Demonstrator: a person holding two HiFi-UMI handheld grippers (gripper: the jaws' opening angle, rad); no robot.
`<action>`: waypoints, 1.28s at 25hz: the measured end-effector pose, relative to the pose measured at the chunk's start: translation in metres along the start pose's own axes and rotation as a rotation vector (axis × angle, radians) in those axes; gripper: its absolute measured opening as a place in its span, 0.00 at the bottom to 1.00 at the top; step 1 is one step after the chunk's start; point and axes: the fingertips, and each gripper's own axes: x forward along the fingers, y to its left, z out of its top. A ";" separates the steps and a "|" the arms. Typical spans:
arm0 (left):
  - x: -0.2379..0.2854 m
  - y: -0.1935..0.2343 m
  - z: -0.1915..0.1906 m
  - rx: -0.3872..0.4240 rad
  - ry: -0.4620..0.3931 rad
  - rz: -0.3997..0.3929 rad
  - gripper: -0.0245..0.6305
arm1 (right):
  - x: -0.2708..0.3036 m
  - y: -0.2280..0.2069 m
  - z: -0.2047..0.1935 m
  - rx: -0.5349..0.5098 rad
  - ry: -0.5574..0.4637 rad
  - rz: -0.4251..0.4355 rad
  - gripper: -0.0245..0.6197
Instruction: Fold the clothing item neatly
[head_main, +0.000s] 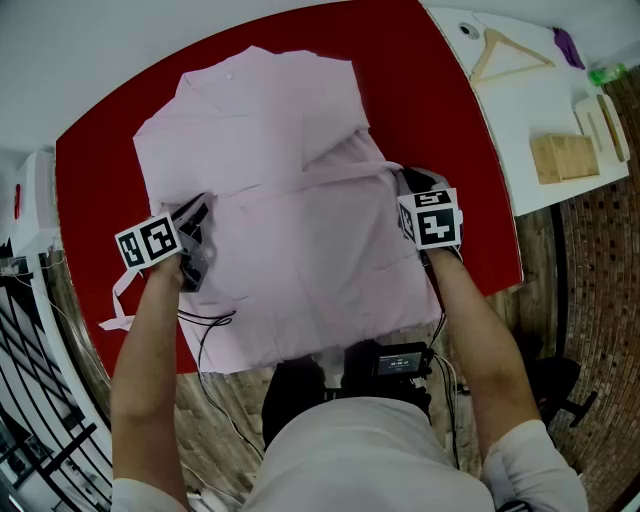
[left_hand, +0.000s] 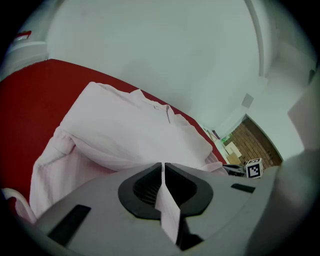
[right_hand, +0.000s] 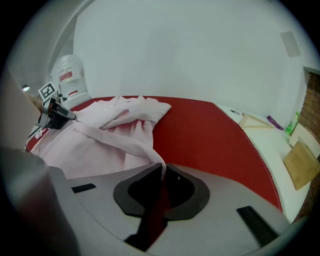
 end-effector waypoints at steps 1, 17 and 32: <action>0.001 0.000 -0.002 0.000 -0.001 -0.003 0.07 | 0.000 -0.002 0.000 -0.001 0.004 -0.013 0.10; -0.016 -0.035 -0.016 0.030 -0.096 -0.062 0.07 | -0.024 -0.010 0.006 -0.049 -0.080 -0.056 0.10; -0.094 -0.052 -0.061 -0.069 -0.293 -0.063 0.07 | -0.068 0.082 0.039 -0.208 -0.185 0.125 0.10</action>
